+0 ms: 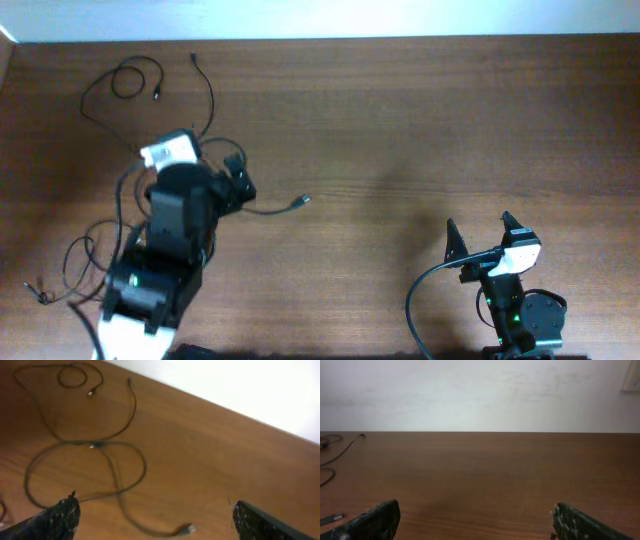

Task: Untangle cables

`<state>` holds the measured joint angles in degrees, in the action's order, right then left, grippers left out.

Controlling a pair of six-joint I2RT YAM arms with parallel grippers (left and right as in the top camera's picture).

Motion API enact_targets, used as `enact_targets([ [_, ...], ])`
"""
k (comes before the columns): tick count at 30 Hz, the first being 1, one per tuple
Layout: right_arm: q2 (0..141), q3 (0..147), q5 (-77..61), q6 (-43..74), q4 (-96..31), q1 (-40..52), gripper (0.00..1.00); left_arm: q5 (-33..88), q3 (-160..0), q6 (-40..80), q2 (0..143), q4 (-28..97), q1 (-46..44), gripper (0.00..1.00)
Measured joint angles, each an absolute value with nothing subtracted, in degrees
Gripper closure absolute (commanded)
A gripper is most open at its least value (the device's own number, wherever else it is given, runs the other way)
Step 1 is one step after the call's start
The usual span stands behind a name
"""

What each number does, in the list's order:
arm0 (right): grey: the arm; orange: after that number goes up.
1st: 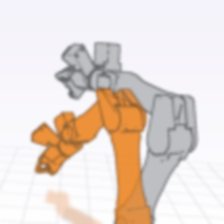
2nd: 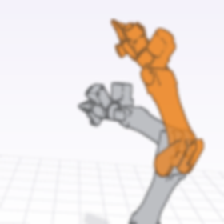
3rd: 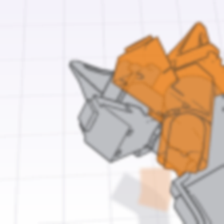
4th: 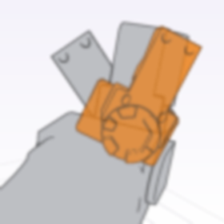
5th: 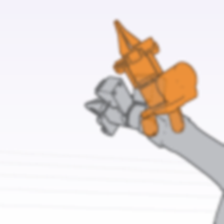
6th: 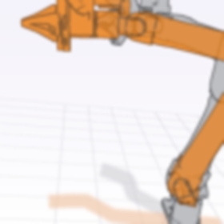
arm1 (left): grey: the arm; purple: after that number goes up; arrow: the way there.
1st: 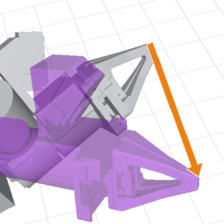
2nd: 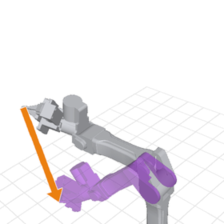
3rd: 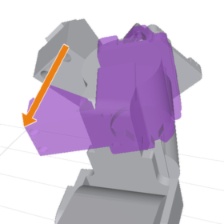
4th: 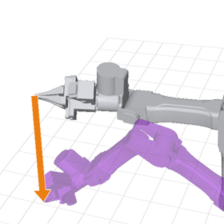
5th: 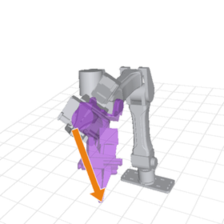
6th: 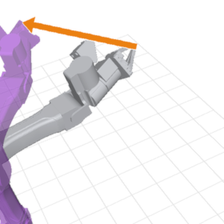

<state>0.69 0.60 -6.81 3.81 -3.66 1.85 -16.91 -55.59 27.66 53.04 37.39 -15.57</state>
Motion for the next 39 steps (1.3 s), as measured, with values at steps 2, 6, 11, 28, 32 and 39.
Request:
enact_targets([
  [2, 0.64, 0.62, -6.68, 3.84, -3.62, 1.80, 0.02, -16.93, -48.64, 25.85, 46.04, 34.92, -14.70, 0.01],
  [6, 0.67, 0.60, -6.63, 3.88, -3.68, 1.78, 0.02, -14.24, -28.16, 23.70, 23.38, 27.29, -7.86, 0.01],
  [11, 0.62, 0.60, -6.63, 3.84, -3.68, 1.80, 0.02, -6.76, -11.57, 18.70, 3.42, 21.74, -1.80, 0.01],
  [28, 0.58, 0.60, -6.63, 3.79, -3.68, 1.80, 0.02, 4.16, -1.19, -7.18, 0.78, 4.64, -0.23, 0.01],
  [32, 0.58, 0.60, -6.63, 3.84, -3.68, 1.80, 0.02, 4.56, -1.15, -7.55, 0.78, 4.60, -0.23, 0.01],
  [39, 0.58, 0.60, -6.63, 3.84, -3.68, 1.80, 0.02, 4.56, -1.15, -7.55, 0.78, 4.60, -0.23, 0.01],
])
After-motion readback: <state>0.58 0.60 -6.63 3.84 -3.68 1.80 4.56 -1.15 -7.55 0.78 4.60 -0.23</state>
